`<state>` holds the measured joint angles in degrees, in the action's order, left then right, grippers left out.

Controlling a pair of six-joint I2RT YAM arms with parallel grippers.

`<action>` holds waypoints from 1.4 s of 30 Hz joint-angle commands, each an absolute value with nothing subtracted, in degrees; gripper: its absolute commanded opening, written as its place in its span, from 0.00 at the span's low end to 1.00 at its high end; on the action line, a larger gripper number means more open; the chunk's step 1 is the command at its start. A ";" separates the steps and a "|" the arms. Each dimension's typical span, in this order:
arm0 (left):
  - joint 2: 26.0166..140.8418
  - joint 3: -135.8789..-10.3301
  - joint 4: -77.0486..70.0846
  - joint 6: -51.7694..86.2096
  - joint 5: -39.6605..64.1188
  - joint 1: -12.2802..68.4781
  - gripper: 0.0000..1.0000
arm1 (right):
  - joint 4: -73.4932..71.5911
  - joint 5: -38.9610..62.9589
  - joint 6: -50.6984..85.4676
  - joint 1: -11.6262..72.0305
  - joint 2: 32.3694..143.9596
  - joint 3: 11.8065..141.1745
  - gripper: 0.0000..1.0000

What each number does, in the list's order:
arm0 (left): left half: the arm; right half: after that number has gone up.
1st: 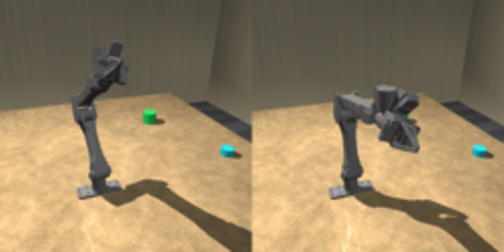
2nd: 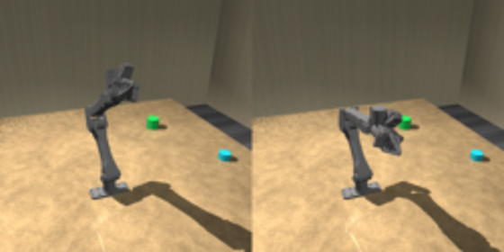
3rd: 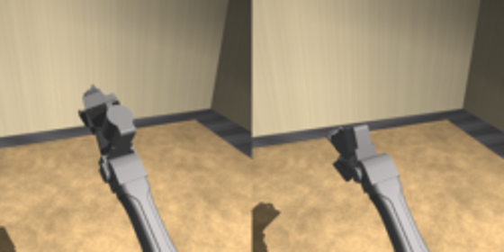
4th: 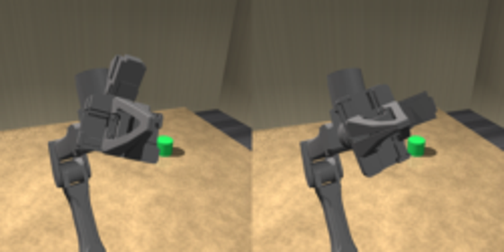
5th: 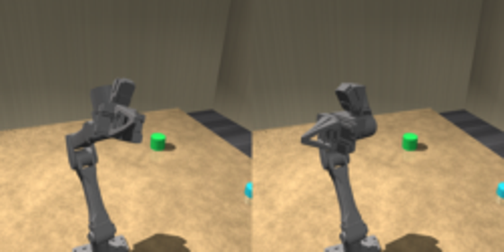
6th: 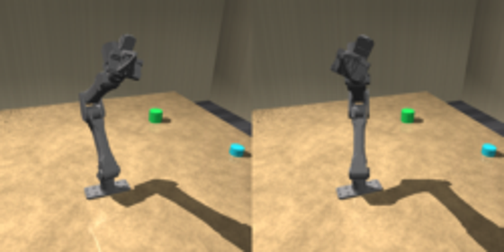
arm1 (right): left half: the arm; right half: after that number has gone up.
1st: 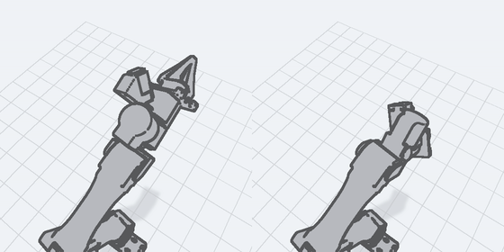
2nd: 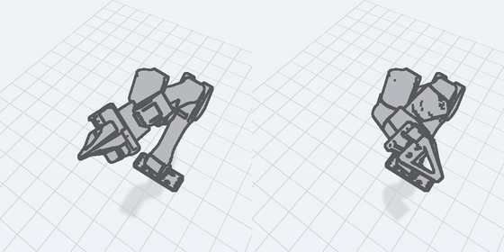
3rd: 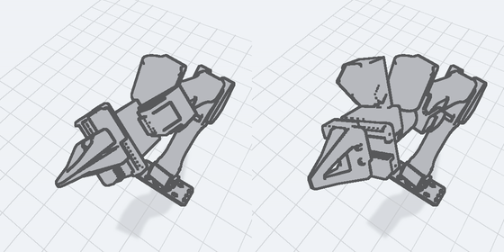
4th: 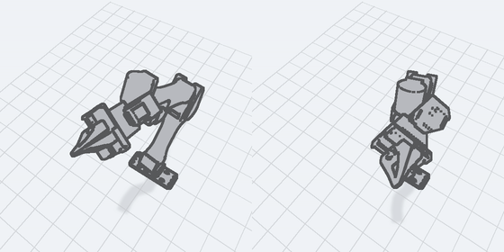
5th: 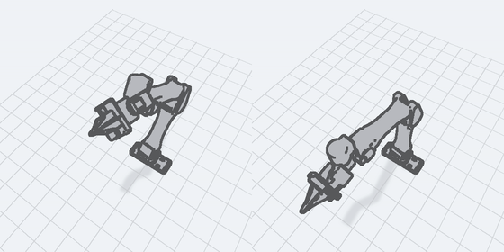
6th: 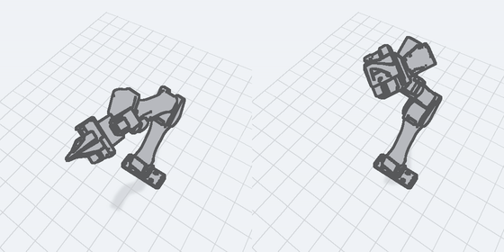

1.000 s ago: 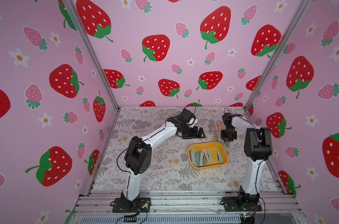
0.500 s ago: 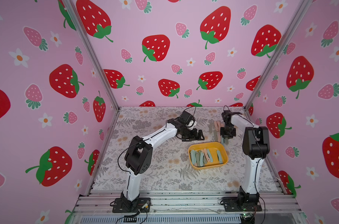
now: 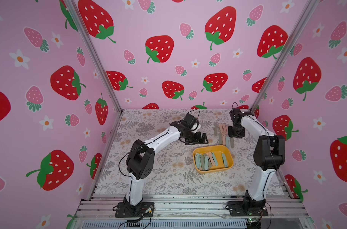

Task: Take the fruit knife out of the storage box
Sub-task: Pick up the fruit knife from the storage box.

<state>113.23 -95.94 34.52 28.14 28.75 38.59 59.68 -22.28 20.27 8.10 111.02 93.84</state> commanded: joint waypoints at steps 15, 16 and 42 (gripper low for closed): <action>89.00 -71.64 35.00 27.42 20.71 38.67 0.99 | 59.05 -16.84 30.79 31.46 99.63 75.82 0.37; 88.06 -70.62 34.93 27.67 20.44 38.63 0.99 | 58.46 -17.15 31.08 32.01 100.05 74.68 0.37; 84.46 -67.31 35.76 29.18 19.34 38.67 0.99 | 47.80 -9.68 31.38 29.78 111.19 65.39 0.33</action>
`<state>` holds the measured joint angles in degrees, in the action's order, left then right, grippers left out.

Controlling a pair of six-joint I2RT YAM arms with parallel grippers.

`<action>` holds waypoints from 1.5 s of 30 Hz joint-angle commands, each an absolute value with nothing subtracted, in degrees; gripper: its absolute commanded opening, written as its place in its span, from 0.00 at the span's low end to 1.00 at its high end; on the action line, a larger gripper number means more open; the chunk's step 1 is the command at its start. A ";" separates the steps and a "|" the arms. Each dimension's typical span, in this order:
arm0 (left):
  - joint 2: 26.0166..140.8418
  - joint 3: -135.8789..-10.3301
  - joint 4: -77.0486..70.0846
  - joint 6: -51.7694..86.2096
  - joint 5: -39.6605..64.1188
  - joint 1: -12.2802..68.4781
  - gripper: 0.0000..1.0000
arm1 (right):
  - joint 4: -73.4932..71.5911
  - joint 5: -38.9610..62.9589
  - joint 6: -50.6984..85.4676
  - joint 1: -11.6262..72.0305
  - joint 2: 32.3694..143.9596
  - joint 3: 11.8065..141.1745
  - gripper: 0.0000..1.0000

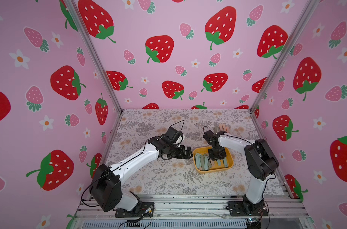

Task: Take the fruit knife out of the storage box
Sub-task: Pick up the fruit knife from the storage box, then place the fruit knife at the center of the board.

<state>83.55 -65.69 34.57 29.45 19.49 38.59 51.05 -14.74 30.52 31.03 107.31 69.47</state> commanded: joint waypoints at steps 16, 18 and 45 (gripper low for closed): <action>88.15 -72.49 36.79 27.07 20.03 38.58 0.99 | 56.31 -11.20 30.50 26.81 104.15 69.93 0.15; 89.03 -73.64 36.94 26.72 20.17 38.58 0.99 | 57.98 -11.91 30.34 26.80 102.42 70.89 0.15; 108.98 -101.20 40.47 22.95 25.82 34.43 0.99 | 70.34 -15.30 24.21 17.96 115.02 107.16 0.17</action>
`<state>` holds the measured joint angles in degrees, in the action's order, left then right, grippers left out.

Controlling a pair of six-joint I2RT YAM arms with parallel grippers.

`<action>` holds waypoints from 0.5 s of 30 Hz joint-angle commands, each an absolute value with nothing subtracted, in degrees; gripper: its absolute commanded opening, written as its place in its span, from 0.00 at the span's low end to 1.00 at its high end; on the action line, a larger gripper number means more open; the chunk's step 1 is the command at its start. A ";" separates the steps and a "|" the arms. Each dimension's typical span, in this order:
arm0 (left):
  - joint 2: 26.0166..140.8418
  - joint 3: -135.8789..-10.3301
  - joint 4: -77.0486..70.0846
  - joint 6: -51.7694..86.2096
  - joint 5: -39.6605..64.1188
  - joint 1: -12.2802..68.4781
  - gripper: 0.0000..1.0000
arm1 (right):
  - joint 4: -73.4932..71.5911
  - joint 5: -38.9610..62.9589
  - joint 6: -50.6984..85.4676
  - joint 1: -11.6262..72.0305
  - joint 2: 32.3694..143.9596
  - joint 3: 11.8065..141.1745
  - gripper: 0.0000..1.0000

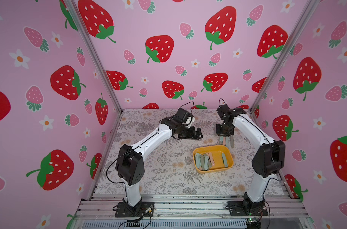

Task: Take the fruit knife out of the storage box
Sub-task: Place the fruit knife at the center of the board.

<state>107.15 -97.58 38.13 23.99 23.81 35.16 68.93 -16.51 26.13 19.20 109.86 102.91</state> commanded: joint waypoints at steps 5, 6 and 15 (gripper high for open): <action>111.53 -103.10 41.07 22.66 26.80 33.19 0.99 | 72.41 -14.20 23.64 17.67 126.12 117.88 0.17; 111.69 -102.97 41.08 22.67 26.98 32.85 0.99 | 72.60 -14.15 23.57 17.67 127.83 119.04 0.17; 111.63 -99.70 39.48 23.03 28.47 30.64 0.99 | 70.79 -12.20 23.45 17.58 132.86 117.05 0.17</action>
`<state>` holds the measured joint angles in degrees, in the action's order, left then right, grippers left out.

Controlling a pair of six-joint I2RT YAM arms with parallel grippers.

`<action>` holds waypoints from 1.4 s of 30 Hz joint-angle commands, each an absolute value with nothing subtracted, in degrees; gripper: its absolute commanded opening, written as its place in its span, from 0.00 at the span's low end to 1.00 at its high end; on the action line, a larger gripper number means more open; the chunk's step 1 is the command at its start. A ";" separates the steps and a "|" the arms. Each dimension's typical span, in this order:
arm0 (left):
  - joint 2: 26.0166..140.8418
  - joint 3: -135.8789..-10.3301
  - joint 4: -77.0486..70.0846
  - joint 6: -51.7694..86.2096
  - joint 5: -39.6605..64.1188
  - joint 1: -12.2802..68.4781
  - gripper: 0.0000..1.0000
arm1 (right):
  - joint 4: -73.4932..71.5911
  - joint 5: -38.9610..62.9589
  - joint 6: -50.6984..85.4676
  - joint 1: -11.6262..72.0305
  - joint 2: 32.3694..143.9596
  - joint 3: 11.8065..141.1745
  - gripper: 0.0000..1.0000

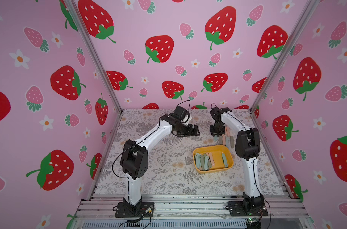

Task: Take the fruit knife out of the storage box
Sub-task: Place the fruit knife at the center of the board, then pick up the fruit knife from the storage box.

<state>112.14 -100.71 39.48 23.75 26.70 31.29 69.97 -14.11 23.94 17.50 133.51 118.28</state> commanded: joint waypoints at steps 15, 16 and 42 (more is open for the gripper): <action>112.52 -97.61 38.01 23.00 30.21 30.06 0.99 | 67.64 -10.53 24.15 17.58 129.99 107.93 0.24; 112.34 -97.56 38.05 22.94 30.28 29.94 0.99 | 67.63 -10.84 24.17 17.60 129.29 107.83 0.29; 90.86 -73.83 35.53 23.98 27.41 29.61 0.99 | 64.21 -15.88 30.32 31.68 104.59 84.60 0.38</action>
